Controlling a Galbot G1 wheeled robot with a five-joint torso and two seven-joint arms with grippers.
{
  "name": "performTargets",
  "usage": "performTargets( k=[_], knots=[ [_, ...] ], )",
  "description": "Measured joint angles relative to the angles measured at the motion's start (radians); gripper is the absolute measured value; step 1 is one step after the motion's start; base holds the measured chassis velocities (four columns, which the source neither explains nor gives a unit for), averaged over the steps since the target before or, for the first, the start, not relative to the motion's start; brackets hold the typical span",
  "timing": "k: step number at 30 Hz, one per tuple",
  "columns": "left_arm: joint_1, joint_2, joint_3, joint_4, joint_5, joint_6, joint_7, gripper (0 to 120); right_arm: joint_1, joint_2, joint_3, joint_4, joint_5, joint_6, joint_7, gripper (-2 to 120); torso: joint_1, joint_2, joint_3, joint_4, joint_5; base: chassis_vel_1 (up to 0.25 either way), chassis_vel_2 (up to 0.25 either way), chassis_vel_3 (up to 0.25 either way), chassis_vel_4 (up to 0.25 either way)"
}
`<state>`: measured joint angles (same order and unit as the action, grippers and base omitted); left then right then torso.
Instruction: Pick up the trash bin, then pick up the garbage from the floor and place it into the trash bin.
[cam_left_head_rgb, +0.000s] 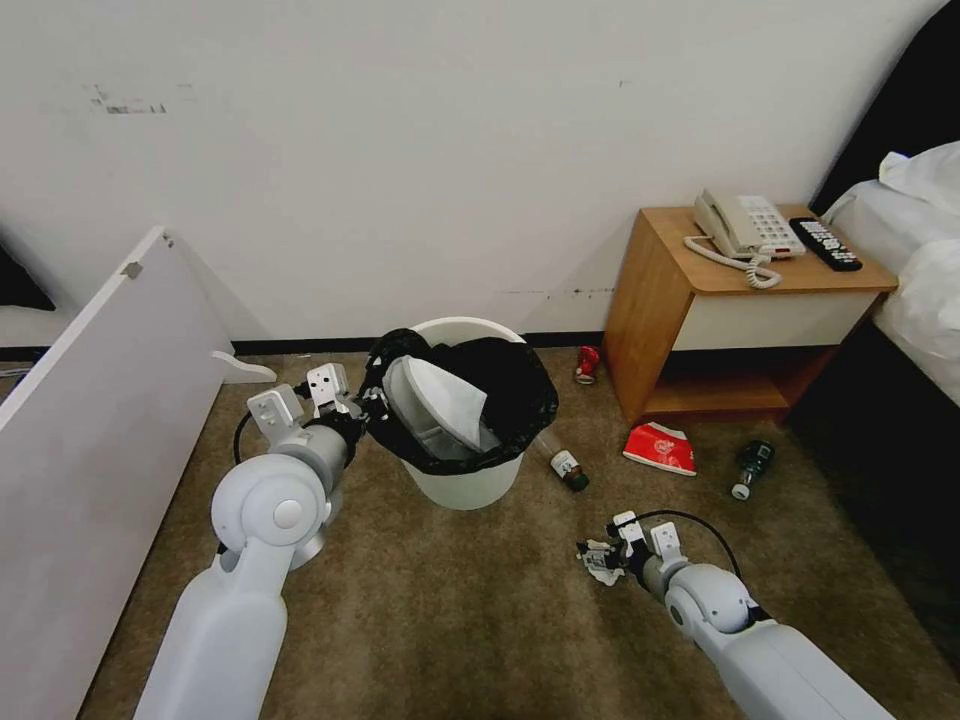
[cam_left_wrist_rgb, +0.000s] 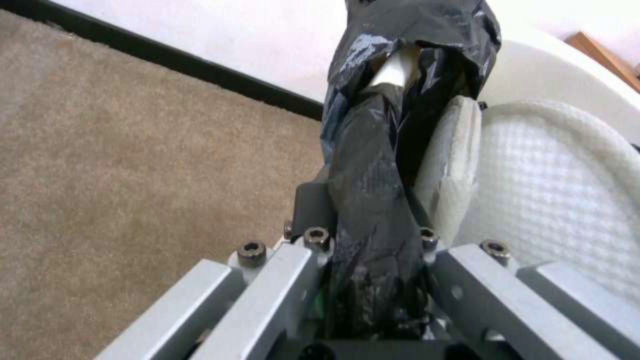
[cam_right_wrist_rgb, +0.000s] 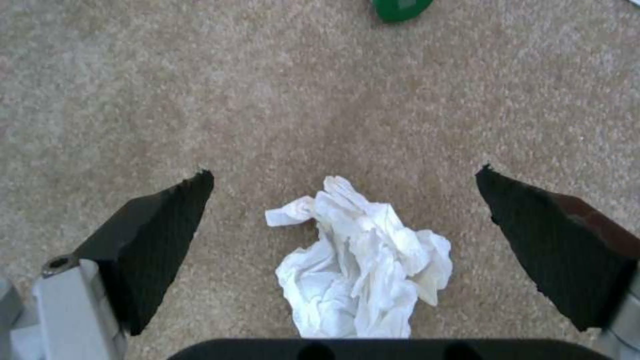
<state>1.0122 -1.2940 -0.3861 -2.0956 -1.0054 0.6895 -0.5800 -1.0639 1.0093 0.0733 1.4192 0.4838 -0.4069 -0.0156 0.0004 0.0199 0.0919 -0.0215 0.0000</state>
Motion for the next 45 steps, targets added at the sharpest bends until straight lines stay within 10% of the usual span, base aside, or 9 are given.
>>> performTargets(
  k=[36,45],
  knots=[
    [0.006,0.003,0.003,-0.003,0.004,-0.001,0.004,4,0.006,-0.003,-0.027,-0.118,-0.045,0.085,-0.02,99,0.0,0.0,0.0,0.0,0.0,0.0,0.0,0.0,0.0],
    [0.006,0.0,0.004,-0.001,0.007,-0.002,0.006,4,0.02,0.006,-0.055,-0.132,-0.077,0.087,-0.031,70,0.0,0.0,0.0,0.0,0.0,0.0,0.0,0.0,0.0]
  ],
)
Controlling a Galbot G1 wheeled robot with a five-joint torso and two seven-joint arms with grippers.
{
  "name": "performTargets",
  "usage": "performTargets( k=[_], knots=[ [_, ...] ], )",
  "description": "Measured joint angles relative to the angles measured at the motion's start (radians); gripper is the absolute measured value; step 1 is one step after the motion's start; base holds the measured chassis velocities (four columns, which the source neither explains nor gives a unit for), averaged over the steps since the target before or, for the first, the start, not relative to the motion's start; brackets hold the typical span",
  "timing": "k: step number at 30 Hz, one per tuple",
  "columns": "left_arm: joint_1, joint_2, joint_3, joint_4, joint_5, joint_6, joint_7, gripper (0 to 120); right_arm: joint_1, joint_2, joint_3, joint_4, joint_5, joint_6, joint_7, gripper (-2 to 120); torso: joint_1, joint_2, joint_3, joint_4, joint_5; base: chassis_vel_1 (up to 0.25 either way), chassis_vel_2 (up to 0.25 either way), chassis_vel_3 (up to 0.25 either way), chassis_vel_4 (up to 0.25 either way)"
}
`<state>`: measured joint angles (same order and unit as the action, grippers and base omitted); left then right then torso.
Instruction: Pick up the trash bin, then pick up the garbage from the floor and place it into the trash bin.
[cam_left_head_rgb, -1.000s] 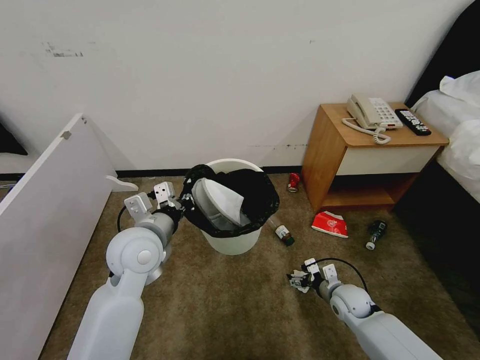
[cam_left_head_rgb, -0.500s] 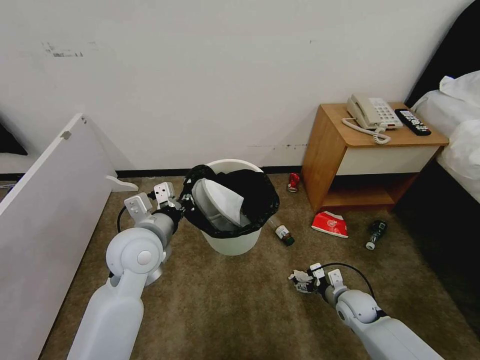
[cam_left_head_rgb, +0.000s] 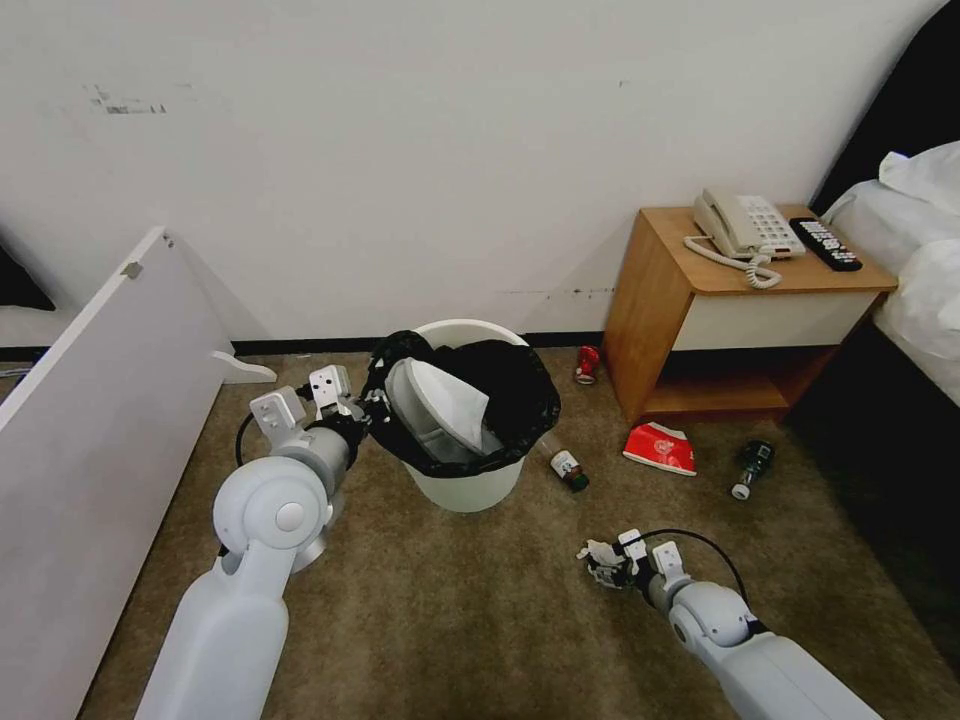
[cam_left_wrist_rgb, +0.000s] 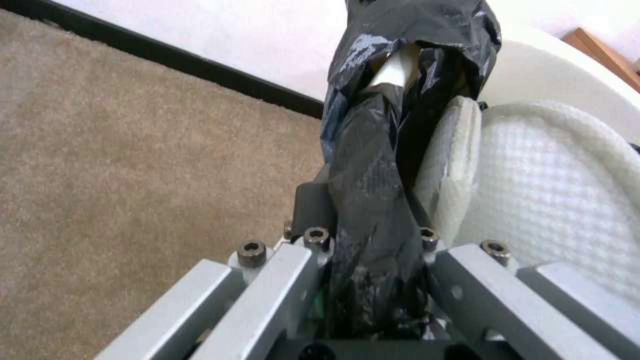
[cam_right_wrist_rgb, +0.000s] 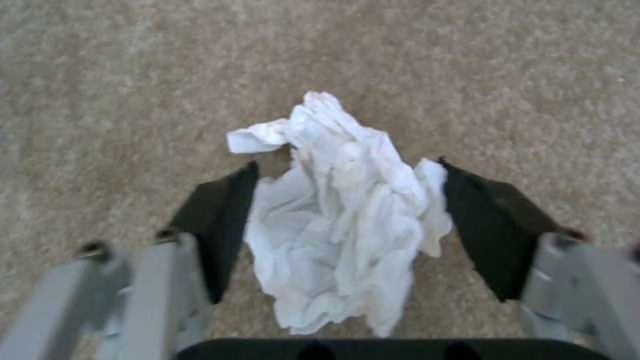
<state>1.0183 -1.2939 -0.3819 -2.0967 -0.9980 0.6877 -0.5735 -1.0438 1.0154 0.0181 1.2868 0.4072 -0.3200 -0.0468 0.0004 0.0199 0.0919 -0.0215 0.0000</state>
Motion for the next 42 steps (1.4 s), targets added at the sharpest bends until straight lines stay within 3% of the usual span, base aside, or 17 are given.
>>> performTargets(
  k=[2,5,7,11,13,15,17,35,42],
  knots=[
    [-0.001,0.0,0.0,0.001,0.0,0.0,0.001,4,0.001,0.003,-0.007,0.0,-0.007,0.001,-0.008,57,0.0,0.0,0.0,0.0,0.0,0.0,0.0,0.0,0.0],
    [-0.002,0.0,0.0,0.002,0.0,0.0,0.001,4,0.001,0.005,-0.008,0.0,-0.007,0.002,-0.009,52,0.0,0.0,0.0,0.0,0.0,0.0,0.0,0.0,0.0],
    [-0.003,-0.002,0.0,0.004,0.0,0.0,0.002,4,0.001,0.007,-0.009,-0.003,-0.008,0.006,-0.01,38,0.0,0.0,0.0,0.0,0.0,0.0,0.0,0.0,0.0],
    [-0.005,-0.002,0.0,0.006,0.002,-0.001,0.003,4,0.001,0.006,-0.007,-0.006,-0.01,0.015,-0.012,28,0.0,0.0,0.0,0.0,0.0001,0.0,0.0,0.0,0.0],
    [-0.005,-0.003,0.0,0.008,0.003,-0.001,0.004,4,0.001,0.004,-0.003,-0.011,-0.011,0.021,-0.014,15,0.0,0.0,0.0,0.0,0.0,0.0,0.0,0.0,0.0],
    [-0.005,-0.004,0.0,0.009,0.004,-0.001,0.005,4,0.002,0.003,-0.002,-0.011,-0.011,0.022,-0.015,12,0.0,0.0,0.0,-0.0001,0.0,0.0,0.0,0.0,0.0],
    [-0.006,-0.006,0.001,0.011,0.006,-0.001,0.007,4,0.003,0.003,-0.001,-0.011,-0.011,0.026,-0.016,1,0.0,0.0,0.0,0.0,0.0,0.0,0.0,0.0,0.0],
    [-0.004,-0.008,0.001,0.014,0.01,-0.003,0.01,4,0.009,0.007,0.012,-0.009,-0.011,0.038,-0.021,0,0.0,0.0,0.0,0.0,0.0,0.0,0.0,0.0,0.0],
    [-0.007,-0.009,0.001,0.017,0.011,-0.003,0.011,4,-0.002,-0.019,0.066,0.078,0.004,0.039,-0.019,0,0.0,0.0,0.0,0.0,0.0001,0.0,0.0,0.0,0.0]
  ],
)
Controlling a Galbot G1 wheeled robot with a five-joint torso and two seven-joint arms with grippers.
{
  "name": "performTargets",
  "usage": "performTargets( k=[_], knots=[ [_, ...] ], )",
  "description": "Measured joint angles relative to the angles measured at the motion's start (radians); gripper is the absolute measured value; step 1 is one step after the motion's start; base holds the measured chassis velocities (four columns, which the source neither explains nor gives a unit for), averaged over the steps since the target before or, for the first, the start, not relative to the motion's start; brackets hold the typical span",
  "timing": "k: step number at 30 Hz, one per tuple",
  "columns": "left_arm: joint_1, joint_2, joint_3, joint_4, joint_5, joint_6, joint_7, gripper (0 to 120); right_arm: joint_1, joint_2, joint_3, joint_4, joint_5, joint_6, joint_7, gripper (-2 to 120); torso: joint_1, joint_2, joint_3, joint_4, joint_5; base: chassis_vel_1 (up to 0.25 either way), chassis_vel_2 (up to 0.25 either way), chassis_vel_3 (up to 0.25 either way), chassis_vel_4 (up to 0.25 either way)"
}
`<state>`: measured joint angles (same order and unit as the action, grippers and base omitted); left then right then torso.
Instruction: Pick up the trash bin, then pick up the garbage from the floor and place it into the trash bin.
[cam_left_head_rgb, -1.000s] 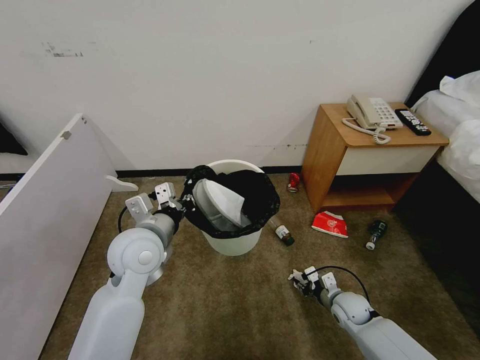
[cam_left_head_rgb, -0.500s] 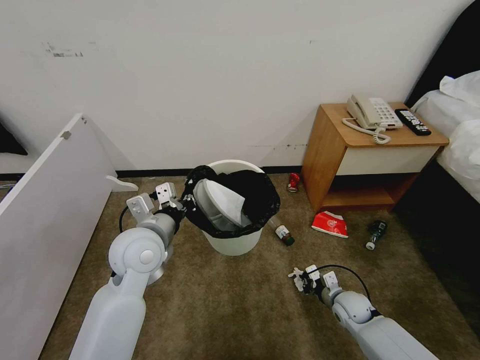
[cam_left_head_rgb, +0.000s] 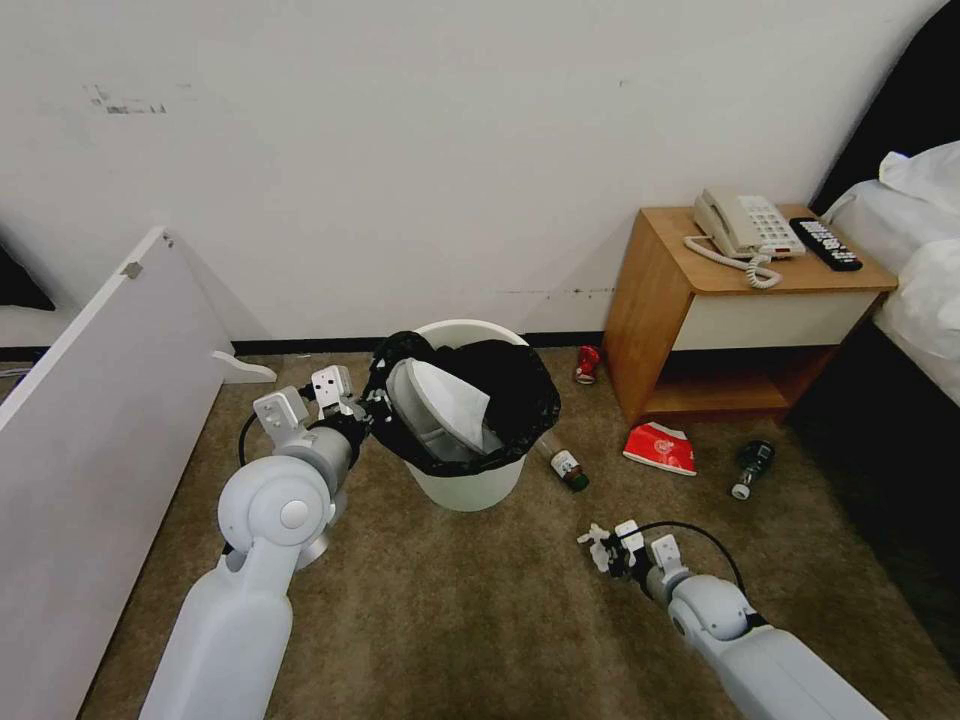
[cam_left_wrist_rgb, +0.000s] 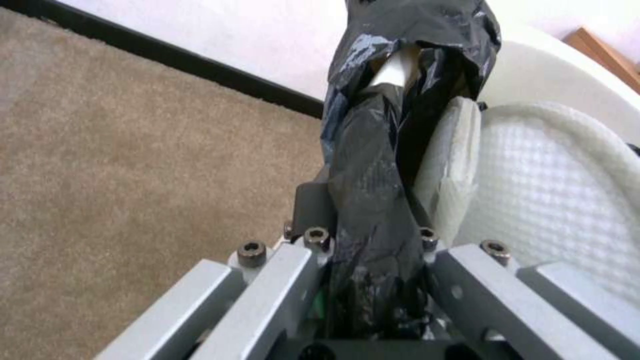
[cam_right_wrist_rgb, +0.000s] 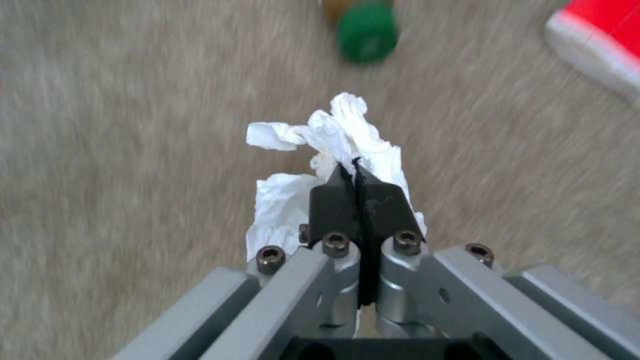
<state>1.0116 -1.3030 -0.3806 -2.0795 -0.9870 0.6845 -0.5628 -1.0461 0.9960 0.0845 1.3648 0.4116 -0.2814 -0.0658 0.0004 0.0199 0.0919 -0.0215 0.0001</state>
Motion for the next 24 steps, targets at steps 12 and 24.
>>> performTargets(
  k=[12,24],
  knots=[
    [0.003,0.007,0.003,0.002,-0.004,0.0,-0.001,4,-0.013,-0.039,0.134,0.194,0.027,-0.002,0.01,0,0.0,0.0,0.0,0.0,-0.0001,0.0,0.0,0.0,0.0],
    [0.007,0.01,0.008,0.0,-0.006,0.0,-0.006,4,-0.039,-0.078,0.294,0.461,0.078,-0.007,0.017,0,0.0,0.0,0.0,0.0,-0.0001,0.0,0.0,0.0,0.0]
  ],
)
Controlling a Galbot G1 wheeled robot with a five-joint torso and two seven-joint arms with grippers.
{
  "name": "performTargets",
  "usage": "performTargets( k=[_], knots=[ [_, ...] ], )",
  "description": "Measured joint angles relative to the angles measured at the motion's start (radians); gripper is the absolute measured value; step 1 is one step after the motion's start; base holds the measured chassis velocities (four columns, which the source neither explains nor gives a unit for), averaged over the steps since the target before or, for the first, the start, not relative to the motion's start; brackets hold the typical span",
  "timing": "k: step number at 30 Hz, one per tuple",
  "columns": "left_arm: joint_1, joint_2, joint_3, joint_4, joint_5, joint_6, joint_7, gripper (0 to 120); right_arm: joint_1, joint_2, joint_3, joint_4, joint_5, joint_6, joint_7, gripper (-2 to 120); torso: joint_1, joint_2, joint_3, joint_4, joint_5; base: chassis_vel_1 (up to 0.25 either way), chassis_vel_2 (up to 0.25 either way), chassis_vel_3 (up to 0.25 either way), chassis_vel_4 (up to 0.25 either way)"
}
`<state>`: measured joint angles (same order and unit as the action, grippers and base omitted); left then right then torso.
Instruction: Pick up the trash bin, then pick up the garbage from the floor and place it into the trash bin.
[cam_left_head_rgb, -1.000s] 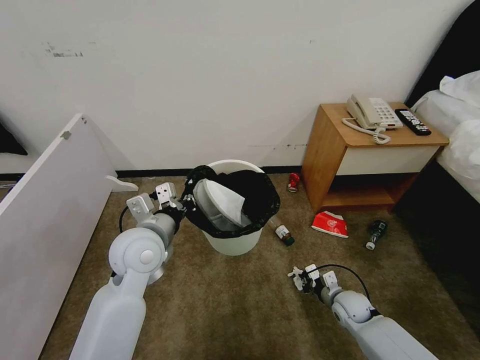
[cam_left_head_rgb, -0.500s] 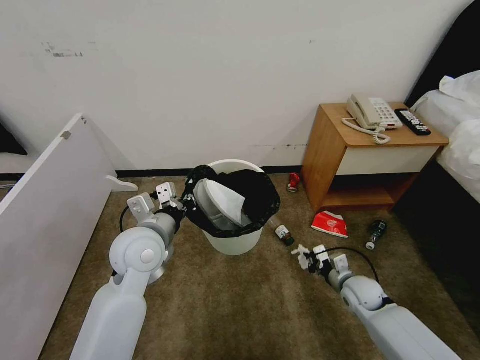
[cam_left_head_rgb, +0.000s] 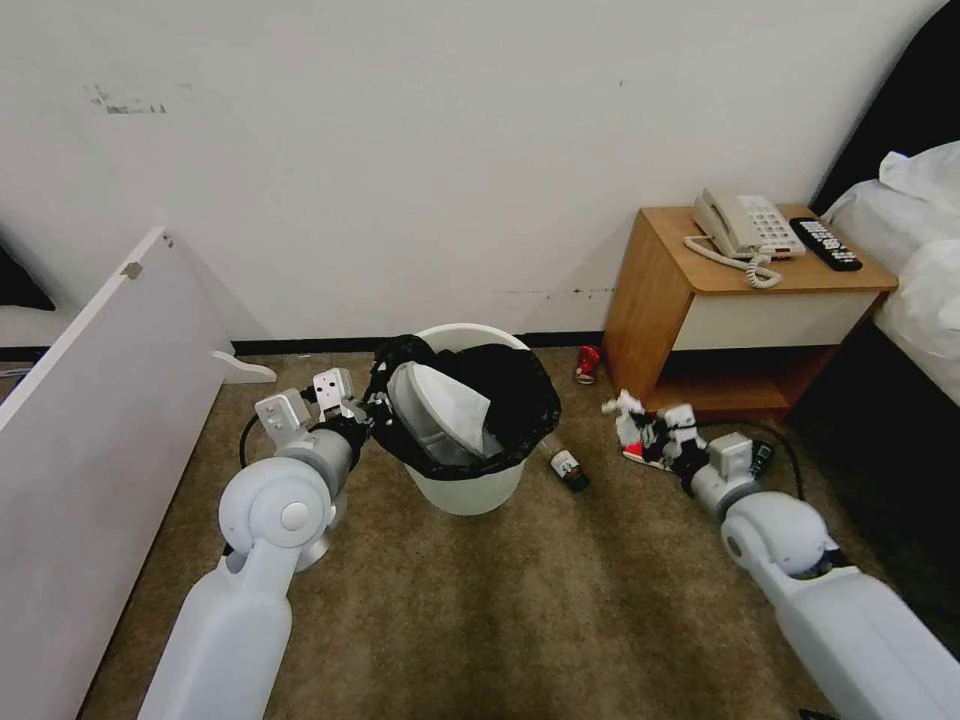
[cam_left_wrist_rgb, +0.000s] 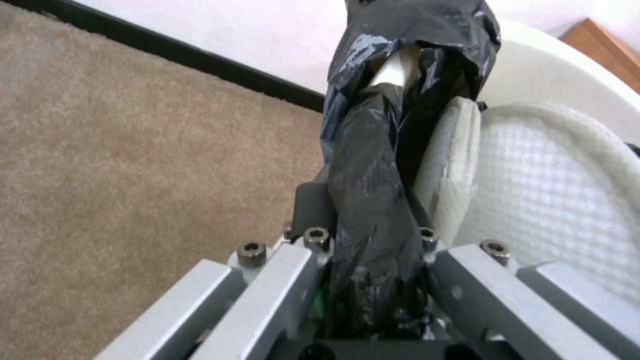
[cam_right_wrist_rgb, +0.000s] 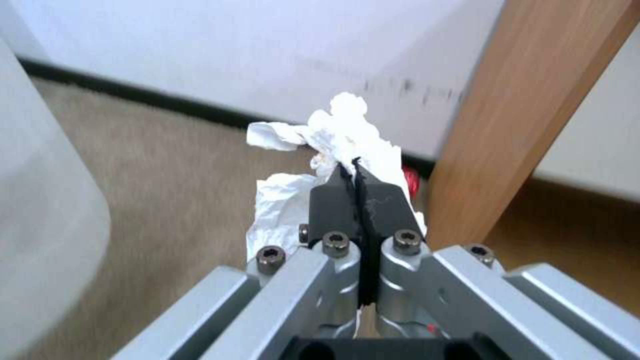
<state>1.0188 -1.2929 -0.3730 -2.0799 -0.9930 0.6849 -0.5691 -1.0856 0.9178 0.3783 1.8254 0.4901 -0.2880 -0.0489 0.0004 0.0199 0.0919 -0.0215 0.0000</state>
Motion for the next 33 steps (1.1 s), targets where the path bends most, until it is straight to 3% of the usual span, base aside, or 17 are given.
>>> performTargets(
  k=[15,33],
  knots=[
    [0.012,0.003,0.006,0.001,0.0,0.002,-0.002,4,-0.023,-0.036,0.064,0.176,0.033,0.034,-0.057,0,0.0,0.0,0.0,0.0,0.0,0.0,0.0,0.0,0.0],
    [0.01,0.016,0.049,0.02,-0.017,0.01,-0.002,4,-0.002,-0.068,-0.01,0.201,0.06,0.272,-0.294,0,0.0,0.0,0.0,0.0,0.0,0.0,0.0,0.0,0.0]
  ],
)
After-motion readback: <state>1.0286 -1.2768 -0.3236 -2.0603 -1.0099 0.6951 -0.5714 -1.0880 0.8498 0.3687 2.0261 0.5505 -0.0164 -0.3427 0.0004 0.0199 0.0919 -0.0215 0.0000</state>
